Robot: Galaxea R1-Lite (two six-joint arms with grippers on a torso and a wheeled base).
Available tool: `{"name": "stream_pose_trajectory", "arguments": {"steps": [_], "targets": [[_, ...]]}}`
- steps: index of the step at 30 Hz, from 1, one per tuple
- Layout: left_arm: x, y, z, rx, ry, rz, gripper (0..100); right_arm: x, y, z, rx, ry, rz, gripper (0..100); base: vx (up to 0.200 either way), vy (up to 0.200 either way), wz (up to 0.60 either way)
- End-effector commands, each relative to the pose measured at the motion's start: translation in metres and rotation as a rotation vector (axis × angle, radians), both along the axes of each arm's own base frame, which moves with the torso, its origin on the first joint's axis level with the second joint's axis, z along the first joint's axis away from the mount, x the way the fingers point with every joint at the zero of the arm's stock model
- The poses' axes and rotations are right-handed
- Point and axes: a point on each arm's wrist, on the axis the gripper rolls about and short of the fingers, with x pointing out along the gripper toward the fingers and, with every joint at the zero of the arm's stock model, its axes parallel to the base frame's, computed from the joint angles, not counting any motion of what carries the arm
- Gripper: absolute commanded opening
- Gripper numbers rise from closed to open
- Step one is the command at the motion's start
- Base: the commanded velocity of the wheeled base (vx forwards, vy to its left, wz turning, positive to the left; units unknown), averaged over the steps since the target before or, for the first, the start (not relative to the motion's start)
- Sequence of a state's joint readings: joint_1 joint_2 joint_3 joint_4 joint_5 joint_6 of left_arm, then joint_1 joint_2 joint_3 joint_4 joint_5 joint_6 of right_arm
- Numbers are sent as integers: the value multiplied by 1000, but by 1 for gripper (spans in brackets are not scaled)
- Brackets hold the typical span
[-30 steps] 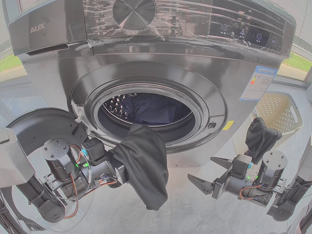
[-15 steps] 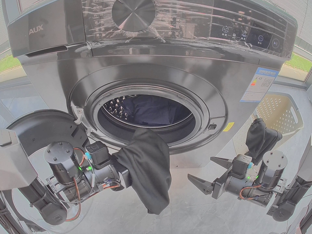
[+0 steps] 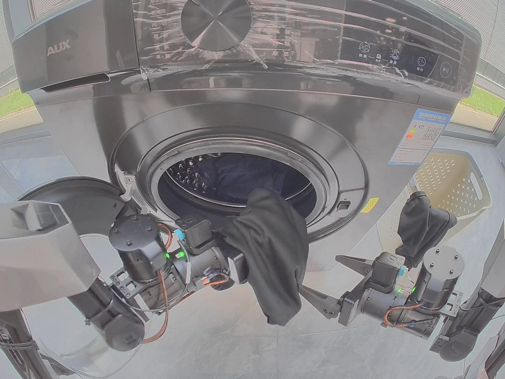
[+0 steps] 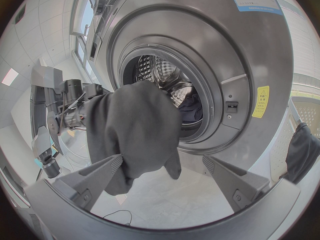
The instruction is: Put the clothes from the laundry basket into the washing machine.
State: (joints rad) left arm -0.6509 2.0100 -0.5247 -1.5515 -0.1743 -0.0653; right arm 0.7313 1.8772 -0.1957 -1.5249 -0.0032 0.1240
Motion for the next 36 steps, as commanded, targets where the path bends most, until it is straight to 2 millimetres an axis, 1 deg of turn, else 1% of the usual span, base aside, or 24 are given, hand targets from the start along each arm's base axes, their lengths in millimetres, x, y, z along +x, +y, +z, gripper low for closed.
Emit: {"name": "stream_pose_trajectory", "arguments": {"steps": [1, 5, 8, 10, 15, 17, 18, 19, 20, 21, 22, 25, 26, 28, 33, 35, 36], "targets": [[46, -12, -18, -17, -15, 52, 0, -1, 1, 1, 2, -2, 2, 100, 0, 0, 0], [68, -16, -20, -43, -47, 97, 0, -1, 1, 1, 3, -4, 4, 100, 0, 0, 0], [89, -23, -17, -79, -87, 130, 0, -1, 1, 1, 3, -4, 4, 100, 0, 0, 0], [103, -28, -19, -99, -112, 142, 0, -1, 1, 1, 4, -5, 4, 100, 0, 0, 0], [122, -37, -28, -92, -97, 169, 0, -1, 1, 2, 4, -5, 4, 100, 0, 0, 0], [132, -41, -26, -106, -100, 196, 0, -1, 1, 1, 3, -6, 4, 100, 0, 0, 0], [134, -42, -26, -108, -99, 200, 0, -1, 1, 1, 3, -6, 4, 100, 0, 0, 0], [144, -43, -23, -124, -103, 228, 0, -1, 1, 1, 3, -6, 5, 100, 0, 0, 0], [145, -43, -23, -123, -102, 231, 0, -1, 1, 1, 3, -6, 4, 100, 0, 0, 0], [156, -44, -19, -124, -101, 247, 0, -1, 1, 1, 2, -5, 5, 100, 0, 0, 0], [162, -43, -18, -121, -98, 255, 0, -1, 1, 0, 1, -1, 5, 100, 0, 0, 0], [179, -43, -16, -118, -93, 273, 0, -1, 1, 1, 1, -3, 4, 100, 0, 0, 0], [180, -43, -15, -118, -93, 275, 0, -1, 1, 1, 2, -2, 4, 100, 0, 0, 0], [193, -44, -17, -124, -101, 295, 0, -1, 1, 1, 1, -3, 5, 100, 0, 0, 0], [213, -43, -18, -135, -108, 349, 0, -1, 1, 0, -2, 0, 5, 100, 0, 0, 0], [219, -42, -16, -142, -113, 376, 0, -1, 1, -1, -3, 1, 5, 100, 0, 0, 0], [219, -42, -16, -142, -113, 376, 0, -1, 1, -1, -3, 1, 5, 100, 0, 0, 0]]}}
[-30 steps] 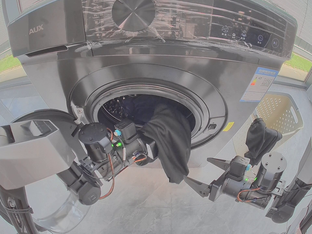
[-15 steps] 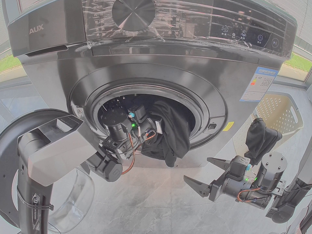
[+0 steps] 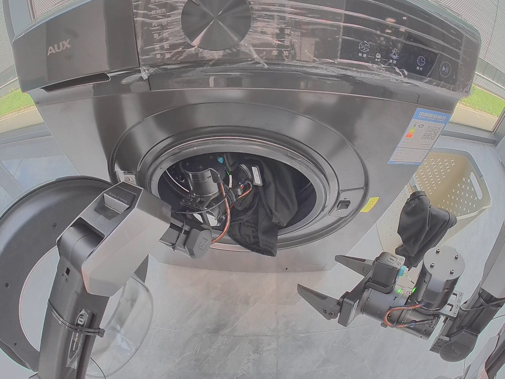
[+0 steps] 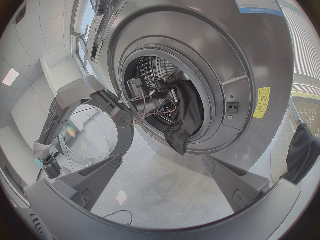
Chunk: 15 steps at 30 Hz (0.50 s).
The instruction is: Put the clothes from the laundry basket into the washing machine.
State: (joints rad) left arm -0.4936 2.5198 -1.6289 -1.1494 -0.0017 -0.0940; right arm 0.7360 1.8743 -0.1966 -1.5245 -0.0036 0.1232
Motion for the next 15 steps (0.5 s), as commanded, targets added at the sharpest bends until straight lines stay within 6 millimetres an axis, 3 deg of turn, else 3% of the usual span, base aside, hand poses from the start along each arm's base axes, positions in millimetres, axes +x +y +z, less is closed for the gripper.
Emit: {"name": "stream_pose_trajectory", "arguments": {"steps": [1, 6, 15], "targets": [[25, 4, -12, -21, 11, 83, 0, 0, 0, -1, -6, 3, 1, 100, 0, 0, 0], [33, 4, 12, -95, -2, 129, 0, 0, 0, -2, -7, 7, 1, 100, 0, 0, 0], [28, 1, 6, -113, 62, 122, 0, 0, 0, -2, -6, 7, 2, 100, 0, 0, 0]]}}
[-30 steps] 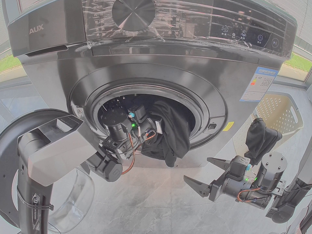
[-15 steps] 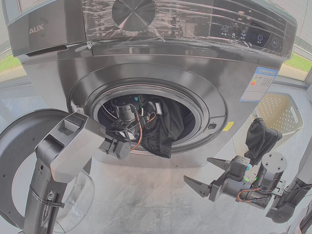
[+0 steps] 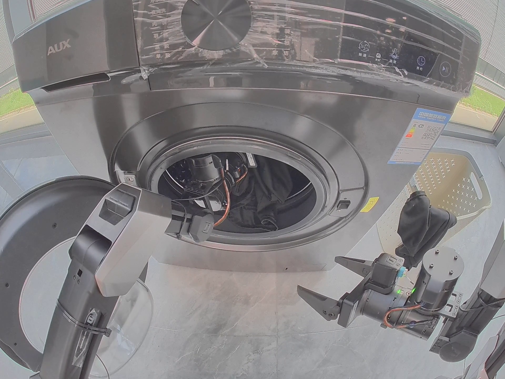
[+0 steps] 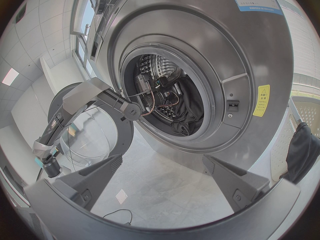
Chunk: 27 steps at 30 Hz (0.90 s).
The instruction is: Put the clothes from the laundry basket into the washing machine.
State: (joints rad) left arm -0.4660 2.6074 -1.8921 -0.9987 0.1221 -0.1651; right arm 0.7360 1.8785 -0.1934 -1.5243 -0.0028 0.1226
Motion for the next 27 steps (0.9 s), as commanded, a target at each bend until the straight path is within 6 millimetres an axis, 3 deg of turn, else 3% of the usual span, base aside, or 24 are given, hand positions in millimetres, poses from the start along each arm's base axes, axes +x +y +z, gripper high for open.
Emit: {"name": "stream_pose_trajectory", "arguments": {"steps": [1, 9, 15, 27], "targets": [[-5, -2, -5, -26, 66, -7, 100, 1, 1, 0, 0, 0, 2, 100, 0, 0, 0], [-11, 2, -5, -40, 123, -5, 100, 1, 1, 0, 1, -1, 2, 100, 0, 0, 0], [-42, 1, -10, -9, 337, -74, 100, 1, 1, 0, 1, -3, 2, 100, 0, 0, 0], [-76, -4, -58, 134, 570, -168, 100, 2, 2, -1, 1, -1, 2, 100, 0, 0, 0]]}}
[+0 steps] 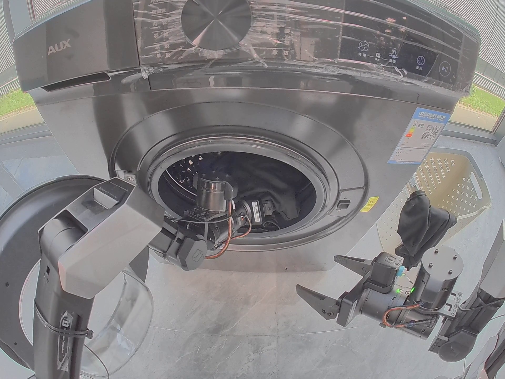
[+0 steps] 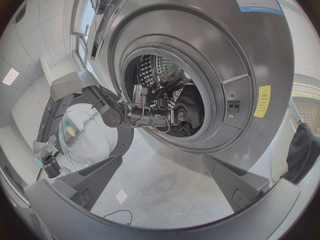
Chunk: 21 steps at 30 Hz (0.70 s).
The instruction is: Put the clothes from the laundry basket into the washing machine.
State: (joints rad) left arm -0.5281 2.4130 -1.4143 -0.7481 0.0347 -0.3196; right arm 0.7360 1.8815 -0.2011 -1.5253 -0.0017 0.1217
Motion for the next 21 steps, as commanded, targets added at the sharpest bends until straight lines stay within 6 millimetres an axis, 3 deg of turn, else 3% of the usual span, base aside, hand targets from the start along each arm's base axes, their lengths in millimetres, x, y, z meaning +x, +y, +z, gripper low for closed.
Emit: {"name": "stream_pose_trajectory", "arguments": {"steps": [1, 6, 7, 14, 21], "targets": [[-11, -1, -6, 26, 46, -20, 100, 1, 1, -1, -2, 4, 0, 100, 0, 0, 0], [-10, -5, -15, 39, 56, -30, 100, 1, 1, -3, -5, 7, 0, 100, 0, 0, 0], [-9, -5, -18, 45, 57, -31, 0, 1, 1, -3, -5, 7, 0, 100, 0, 0, 0], [-4, -5, -28, 73, 48, -37, 0, 2, 2, -2, -1, 3, 0, 100, 0, 0, 0], [14, -15, 8, -39, -86, -2, 0, 2, 2, -1, 0, 2, 2, 100, 0, 0, 0]]}}
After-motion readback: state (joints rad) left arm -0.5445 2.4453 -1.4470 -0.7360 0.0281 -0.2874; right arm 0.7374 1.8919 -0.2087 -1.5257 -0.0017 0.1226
